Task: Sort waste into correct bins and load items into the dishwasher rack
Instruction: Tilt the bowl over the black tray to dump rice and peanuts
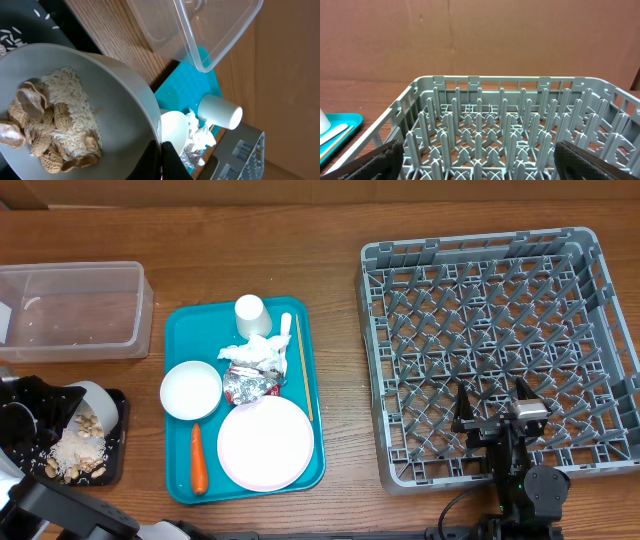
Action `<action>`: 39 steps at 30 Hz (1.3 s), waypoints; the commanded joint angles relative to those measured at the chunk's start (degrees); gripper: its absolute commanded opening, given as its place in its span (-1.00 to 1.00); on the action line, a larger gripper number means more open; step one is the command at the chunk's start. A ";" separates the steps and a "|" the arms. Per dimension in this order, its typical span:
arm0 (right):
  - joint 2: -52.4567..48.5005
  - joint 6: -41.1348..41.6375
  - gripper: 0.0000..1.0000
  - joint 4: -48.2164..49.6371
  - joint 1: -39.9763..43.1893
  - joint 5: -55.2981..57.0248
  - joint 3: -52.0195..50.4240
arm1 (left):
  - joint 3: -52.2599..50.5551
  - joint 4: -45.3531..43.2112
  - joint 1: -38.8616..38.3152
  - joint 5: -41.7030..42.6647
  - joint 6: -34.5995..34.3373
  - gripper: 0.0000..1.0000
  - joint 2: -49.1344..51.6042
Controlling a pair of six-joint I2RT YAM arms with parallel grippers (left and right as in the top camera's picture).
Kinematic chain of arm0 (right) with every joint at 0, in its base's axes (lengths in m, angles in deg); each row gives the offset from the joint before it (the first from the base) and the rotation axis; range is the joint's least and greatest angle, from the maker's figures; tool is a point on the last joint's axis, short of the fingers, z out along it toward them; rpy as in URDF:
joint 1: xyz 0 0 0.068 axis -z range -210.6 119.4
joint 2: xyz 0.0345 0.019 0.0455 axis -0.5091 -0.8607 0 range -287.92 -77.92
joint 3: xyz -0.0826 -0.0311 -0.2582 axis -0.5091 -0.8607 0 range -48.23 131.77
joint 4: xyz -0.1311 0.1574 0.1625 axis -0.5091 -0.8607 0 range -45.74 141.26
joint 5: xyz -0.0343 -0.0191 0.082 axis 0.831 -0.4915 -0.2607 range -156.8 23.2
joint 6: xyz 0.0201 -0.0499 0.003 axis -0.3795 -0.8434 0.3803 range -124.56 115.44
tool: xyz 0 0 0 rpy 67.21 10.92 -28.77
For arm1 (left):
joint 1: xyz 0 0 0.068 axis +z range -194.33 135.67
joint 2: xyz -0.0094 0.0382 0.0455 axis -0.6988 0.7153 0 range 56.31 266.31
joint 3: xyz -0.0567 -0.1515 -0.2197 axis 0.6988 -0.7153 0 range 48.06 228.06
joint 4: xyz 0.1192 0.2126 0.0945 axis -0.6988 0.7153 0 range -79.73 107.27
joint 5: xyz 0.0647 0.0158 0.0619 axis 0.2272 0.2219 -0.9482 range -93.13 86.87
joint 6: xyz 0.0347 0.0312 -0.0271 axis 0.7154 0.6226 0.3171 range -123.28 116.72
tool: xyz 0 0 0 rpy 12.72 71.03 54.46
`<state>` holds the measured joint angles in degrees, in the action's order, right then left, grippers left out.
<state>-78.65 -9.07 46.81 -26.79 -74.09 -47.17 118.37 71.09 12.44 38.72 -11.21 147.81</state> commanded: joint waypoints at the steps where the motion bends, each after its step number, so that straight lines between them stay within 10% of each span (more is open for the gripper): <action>1: 0.57 0.00 1.00 0.31 0.33 -0.33 -0.61 | -0.76 -0.46 0.26 2.32 -3.76 -0.92 -0.87; 21: 0.57 0.00 0.99 0.31 0.33 -0.33 -0.61 | -0.79 -0.39 8.59 8.81 -3.28 -0.92 -0.85; 39: 0.57 0.00 1.00 0.31 0.33 -0.33 -0.61 | -0.79 3.50 12.37 28.65 13.51 -0.91 9.55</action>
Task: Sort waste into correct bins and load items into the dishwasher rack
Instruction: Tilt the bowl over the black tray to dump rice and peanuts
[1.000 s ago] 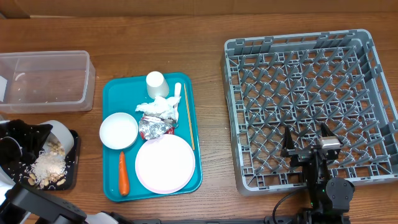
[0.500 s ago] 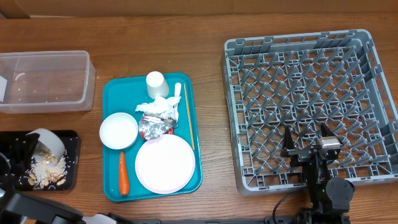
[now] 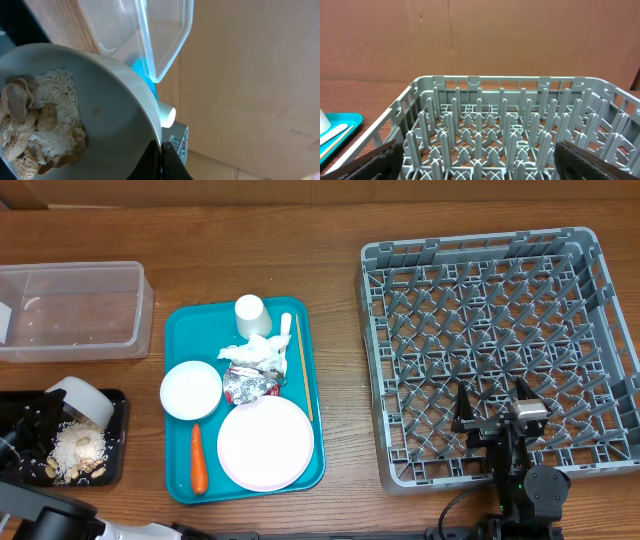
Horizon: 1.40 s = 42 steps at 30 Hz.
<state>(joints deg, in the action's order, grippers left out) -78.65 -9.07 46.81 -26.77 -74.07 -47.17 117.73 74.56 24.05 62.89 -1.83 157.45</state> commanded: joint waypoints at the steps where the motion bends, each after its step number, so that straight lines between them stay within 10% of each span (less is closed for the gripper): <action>1: 0.57 0.00 1.00 0.31 0.31 -0.35 -0.61 | -0.15 0.02 0.98 4.48 4.11 -0.92 -0.09; 42: 0.57 0.00 1.00 0.31 0.31 -0.35 -0.61 | -0.15 -1.64 7.37 6.12 -2.78 -0.92 0.02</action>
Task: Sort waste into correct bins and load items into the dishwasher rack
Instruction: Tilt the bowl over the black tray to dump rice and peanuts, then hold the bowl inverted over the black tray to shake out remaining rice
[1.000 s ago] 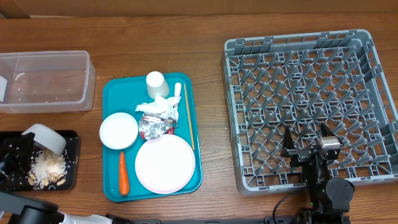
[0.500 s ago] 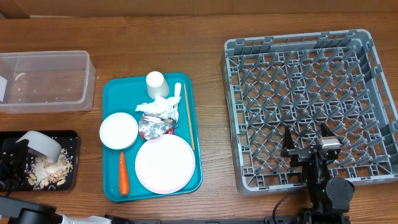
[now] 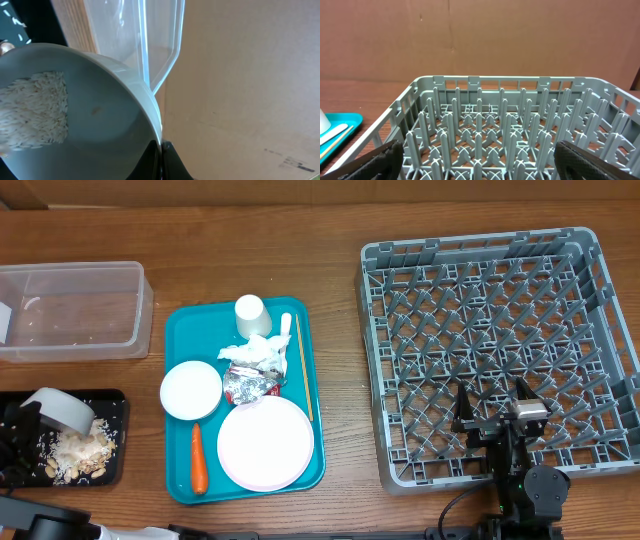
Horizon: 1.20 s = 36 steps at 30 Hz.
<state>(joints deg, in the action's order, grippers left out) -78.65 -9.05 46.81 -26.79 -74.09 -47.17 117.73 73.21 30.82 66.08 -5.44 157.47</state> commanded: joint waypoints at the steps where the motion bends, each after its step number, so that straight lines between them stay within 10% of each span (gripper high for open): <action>1: 0.57 -0.02 1.00 0.31 0.33 -0.33 -0.59 | -0.15 -0.48 0.59 3.02 0.85 -0.92 0.00; 28: 0.57 -0.02 1.00 0.31 0.33 -0.33 -0.61 | -0.15 0.26 0.42 1.11 9.53 -0.92 0.00; 33: 0.57 -0.02 1.00 0.31 0.33 -0.33 -0.61 | -0.15 -0.07 0.74 -8.28 -1.99 -0.92 0.00; 36: 0.57 -0.02 1.00 0.31 0.33 -0.33 -0.61 | -0.15 -0.09 0.00 0.04 7.67 -0.92 0.15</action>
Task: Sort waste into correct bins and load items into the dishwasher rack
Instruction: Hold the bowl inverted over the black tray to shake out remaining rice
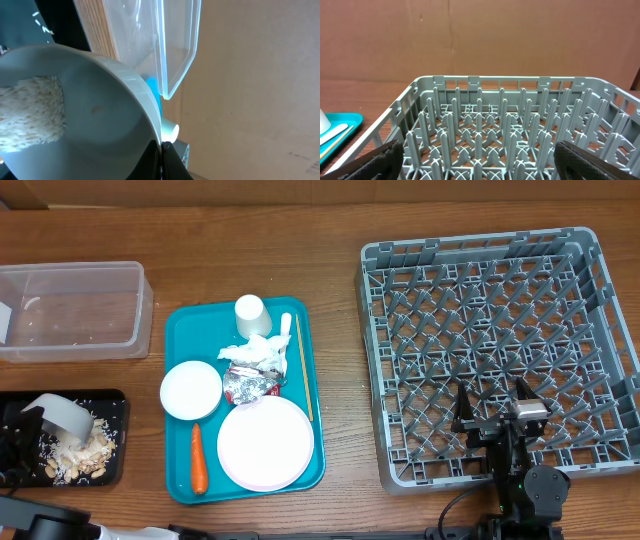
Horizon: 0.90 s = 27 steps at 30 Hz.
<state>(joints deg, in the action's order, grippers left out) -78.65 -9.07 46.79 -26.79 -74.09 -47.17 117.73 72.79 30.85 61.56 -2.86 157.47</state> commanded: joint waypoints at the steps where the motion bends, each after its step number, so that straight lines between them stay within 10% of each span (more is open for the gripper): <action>1: 0.57 0.00 1.00 0.33 0.33 -0.33 -0.61 | -0.15 0.35 -0.26 3.87 3.19 -0.92 0.20; 3: 0.57 0.00 1.00 0.33 0.33 -0.33 -0.61 | -0.15 0.70 -0.13 -2.16 -5.95 -0.92 0.20; 12: 0.57 0.00 0.99 0.33 0.33 -0.33 -0.59 | -0.15 0.09 -0.20 12.48 8.02 -0.92 0.31; 27: 0.57 0.00 1.00 0.33 0.33 -0.33 -0.61 | -0.15 1.77 -0.24 13.73 7.54 -0.92 0.33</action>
<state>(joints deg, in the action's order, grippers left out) -78.65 -9.05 46.79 -26.77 -74.09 -47.17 117.73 74.52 30.71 72.49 3.18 157.47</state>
